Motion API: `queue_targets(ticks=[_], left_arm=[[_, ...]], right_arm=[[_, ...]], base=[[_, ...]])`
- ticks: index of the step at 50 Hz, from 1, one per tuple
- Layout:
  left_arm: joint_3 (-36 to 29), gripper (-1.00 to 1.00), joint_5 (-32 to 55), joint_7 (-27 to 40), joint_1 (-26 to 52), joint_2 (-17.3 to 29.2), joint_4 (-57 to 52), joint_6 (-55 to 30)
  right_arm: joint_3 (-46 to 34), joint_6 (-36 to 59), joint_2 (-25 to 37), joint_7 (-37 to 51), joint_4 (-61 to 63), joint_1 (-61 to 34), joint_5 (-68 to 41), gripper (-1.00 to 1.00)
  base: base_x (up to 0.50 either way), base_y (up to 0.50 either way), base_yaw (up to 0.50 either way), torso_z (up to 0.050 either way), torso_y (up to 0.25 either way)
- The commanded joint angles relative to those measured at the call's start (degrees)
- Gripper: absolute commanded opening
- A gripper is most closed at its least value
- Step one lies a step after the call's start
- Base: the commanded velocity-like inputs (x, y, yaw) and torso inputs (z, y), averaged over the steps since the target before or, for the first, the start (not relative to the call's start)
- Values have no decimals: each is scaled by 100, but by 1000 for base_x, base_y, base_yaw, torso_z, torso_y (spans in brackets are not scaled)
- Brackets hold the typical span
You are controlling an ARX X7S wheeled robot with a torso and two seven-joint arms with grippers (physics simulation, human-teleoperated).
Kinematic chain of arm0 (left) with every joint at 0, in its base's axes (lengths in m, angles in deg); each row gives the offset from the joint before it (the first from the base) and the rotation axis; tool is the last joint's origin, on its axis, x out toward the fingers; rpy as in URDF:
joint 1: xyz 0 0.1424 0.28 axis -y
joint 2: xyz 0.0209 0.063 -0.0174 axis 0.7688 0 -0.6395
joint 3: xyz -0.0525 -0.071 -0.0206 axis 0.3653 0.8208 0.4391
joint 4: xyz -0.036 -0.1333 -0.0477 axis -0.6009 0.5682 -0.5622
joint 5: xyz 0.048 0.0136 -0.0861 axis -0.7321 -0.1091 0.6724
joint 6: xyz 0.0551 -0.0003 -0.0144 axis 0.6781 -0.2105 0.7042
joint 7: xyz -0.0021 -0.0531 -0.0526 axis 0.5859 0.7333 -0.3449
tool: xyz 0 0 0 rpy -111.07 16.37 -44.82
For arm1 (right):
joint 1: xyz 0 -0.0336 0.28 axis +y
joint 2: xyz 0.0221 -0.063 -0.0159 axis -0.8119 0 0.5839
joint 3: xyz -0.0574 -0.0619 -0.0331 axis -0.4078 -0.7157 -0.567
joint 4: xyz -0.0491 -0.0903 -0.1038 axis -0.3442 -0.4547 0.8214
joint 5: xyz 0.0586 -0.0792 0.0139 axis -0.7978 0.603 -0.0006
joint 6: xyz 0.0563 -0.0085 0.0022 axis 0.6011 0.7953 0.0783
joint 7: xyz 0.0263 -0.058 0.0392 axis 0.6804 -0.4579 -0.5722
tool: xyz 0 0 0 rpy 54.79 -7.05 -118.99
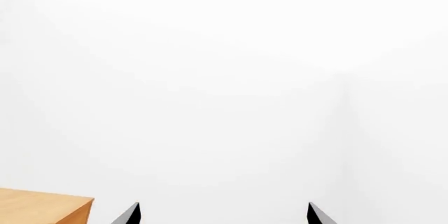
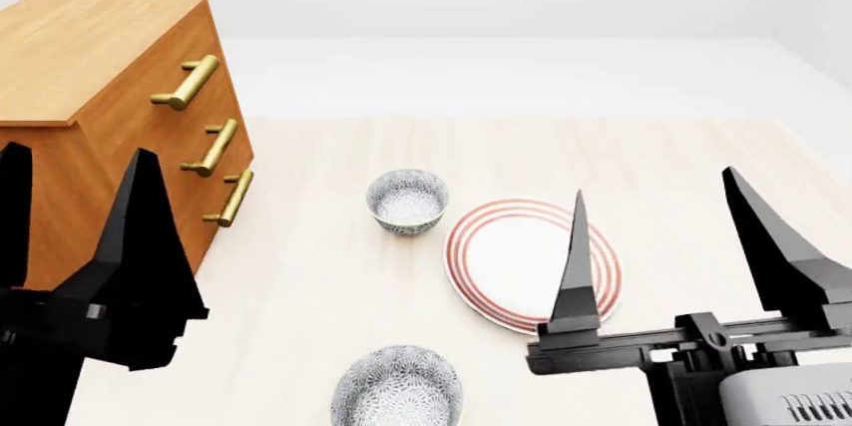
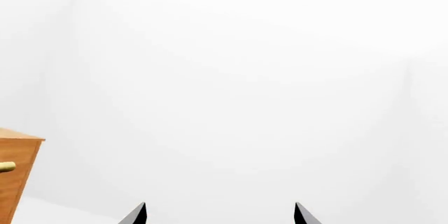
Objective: Stack the bowl in the middle on the bowl at the back.
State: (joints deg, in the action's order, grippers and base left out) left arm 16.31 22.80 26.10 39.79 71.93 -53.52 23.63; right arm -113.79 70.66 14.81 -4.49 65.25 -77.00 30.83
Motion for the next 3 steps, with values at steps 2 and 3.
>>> queue_targets(ticks=[2,3], left_arm=[[395,100,433,-145,-851,123,-279,923],[371,100,445,-138,-946,174,-280,1050]], right_arm=[[-3916,-1405,1045,1856,83,-2743,355,100],[-3855,-1399,1055,1857,83,-2660,413,100]], base=[[0,0,0,0,0],[0,0,0,0,0]])
